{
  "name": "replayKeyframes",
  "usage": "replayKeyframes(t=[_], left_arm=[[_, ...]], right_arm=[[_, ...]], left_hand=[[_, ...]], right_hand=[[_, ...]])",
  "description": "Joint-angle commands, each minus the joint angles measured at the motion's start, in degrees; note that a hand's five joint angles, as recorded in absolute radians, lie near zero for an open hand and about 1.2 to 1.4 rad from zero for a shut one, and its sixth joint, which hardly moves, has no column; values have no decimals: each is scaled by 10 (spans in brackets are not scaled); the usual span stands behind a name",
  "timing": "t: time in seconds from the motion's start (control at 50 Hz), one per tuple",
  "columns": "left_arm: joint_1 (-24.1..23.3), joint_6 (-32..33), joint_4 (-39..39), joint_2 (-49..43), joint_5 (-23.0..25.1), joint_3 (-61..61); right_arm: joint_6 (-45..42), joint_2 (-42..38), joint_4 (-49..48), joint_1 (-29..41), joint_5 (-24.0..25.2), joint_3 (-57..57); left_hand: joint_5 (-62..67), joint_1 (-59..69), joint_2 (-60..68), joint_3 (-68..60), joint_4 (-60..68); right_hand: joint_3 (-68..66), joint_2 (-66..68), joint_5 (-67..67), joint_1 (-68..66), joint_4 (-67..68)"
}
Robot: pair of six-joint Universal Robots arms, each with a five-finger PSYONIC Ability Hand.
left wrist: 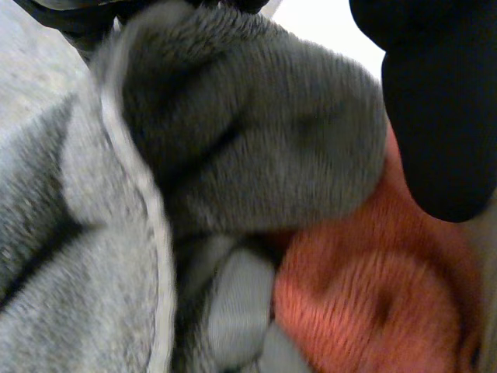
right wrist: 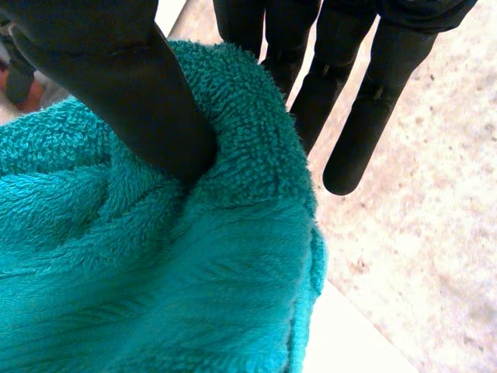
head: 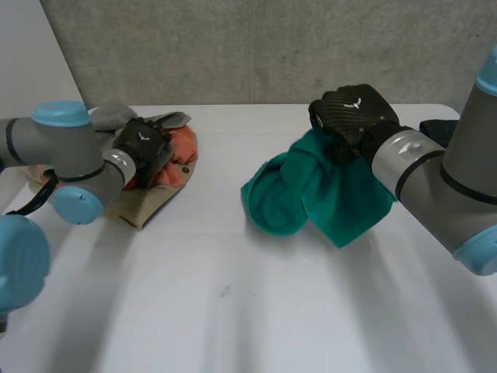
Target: Fold the laundry.
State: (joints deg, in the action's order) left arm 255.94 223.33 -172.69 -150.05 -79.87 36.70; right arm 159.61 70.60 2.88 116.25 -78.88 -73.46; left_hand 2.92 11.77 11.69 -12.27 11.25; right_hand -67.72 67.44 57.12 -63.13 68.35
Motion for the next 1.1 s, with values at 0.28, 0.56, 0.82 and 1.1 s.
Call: replayKeyframes(t=[0.28,0.56,0.82,1.1], left_arm=[[97,121,25,-241,-183,-424],[93,-64,73,-81,-117,-230],[90,-107,96,169,70,132],[71,14,27,146,66,244]], right_arm=[[-54,0,-2,-27,0,-37],[-53,-5,-3,-22,0,-38],[-55,-6,-9,-26,0,-46],[-56,-7,-16,-18,0,-59]], left_hand=[[671,682,683,-677,687],[12,23,24,-18,29],[-29,-18,-17,23,-13],[72,84,84,-79,89]], right_hand=[[-123,126,129,-169,117],[-123,126,129,-169,117],[-123,126,129,-169,117],[-123,126,129,-169,117]])
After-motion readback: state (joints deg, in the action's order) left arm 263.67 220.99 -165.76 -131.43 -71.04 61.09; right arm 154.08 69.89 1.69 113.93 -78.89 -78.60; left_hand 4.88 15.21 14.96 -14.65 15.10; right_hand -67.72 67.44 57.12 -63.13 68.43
